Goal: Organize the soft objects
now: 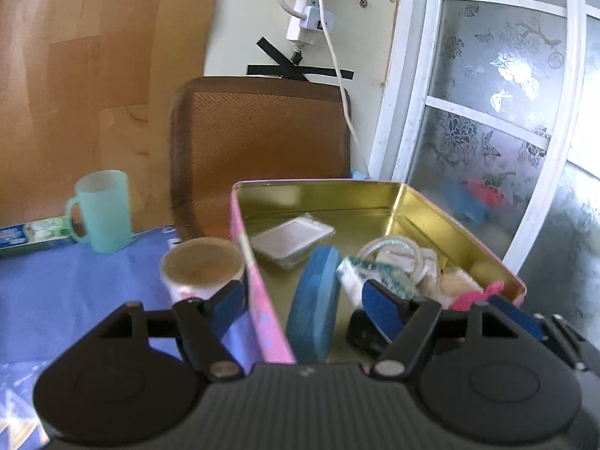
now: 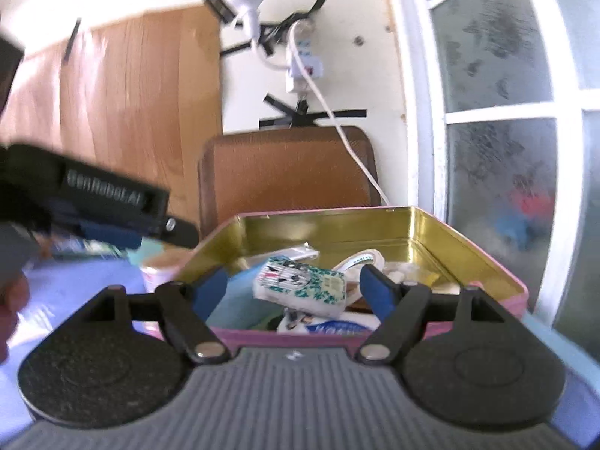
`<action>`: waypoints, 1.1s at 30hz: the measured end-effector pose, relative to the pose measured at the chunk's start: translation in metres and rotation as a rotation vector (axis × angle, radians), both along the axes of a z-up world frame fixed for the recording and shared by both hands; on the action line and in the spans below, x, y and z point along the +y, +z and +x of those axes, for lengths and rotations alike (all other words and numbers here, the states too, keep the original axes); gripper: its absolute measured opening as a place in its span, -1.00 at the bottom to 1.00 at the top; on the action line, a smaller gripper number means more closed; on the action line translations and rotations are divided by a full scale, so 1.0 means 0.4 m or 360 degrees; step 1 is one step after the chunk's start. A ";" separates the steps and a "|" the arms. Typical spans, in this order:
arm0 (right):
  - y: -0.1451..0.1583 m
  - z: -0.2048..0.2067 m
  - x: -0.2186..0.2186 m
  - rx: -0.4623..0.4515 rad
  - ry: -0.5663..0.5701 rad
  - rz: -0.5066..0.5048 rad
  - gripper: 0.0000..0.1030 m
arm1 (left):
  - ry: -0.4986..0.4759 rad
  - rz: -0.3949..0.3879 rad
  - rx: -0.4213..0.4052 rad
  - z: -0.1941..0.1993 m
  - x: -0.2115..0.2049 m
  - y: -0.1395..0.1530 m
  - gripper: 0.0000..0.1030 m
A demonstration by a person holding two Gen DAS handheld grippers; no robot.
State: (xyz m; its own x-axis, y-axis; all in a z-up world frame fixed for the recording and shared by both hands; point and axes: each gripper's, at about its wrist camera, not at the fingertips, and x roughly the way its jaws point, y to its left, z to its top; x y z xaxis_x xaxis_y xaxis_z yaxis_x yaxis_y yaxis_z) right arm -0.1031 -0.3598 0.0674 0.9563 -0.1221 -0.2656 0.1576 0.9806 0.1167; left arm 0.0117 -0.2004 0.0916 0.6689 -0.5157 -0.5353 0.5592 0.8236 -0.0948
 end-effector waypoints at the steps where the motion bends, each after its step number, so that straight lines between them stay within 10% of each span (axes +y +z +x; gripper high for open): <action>1: 0.000 -0.019 0.004 -0.0016 -0.0014 0.0038 0.55 | 0.0011 0.0010 -0.0014 -0.014 0.013 0.001 0.58; 6: -0.003 -0.093 0.022 -0.0013 -0.0016 0.0242 0.99 | 0.0102 0.0067 -0.0063 -0.088 0.078 0.000 0.95; 16: 0.010 -0.133 0.081 0.0117 -0.0030 0.0396 1.00 | 0.0192 0.0182 0.0136 -0.161 0.171 -0.051 1.00; 33: 0.047 -0.129 0.162 0.0168 0.0010 0.0489 1.00 | 0.0397 0.0134 -0.0066 -0.230 0.288 0.000 1.00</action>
State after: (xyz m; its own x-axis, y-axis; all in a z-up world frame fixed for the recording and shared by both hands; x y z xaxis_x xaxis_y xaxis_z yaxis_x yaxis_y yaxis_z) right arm -0.1545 -0.2952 0.0863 0.9221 -0.0148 -0.3866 0.1784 0.9029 0.3911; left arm -0.0801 -0.0852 0.0917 0.7919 -0.2870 -0.5390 0.3400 0.9404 -0.0013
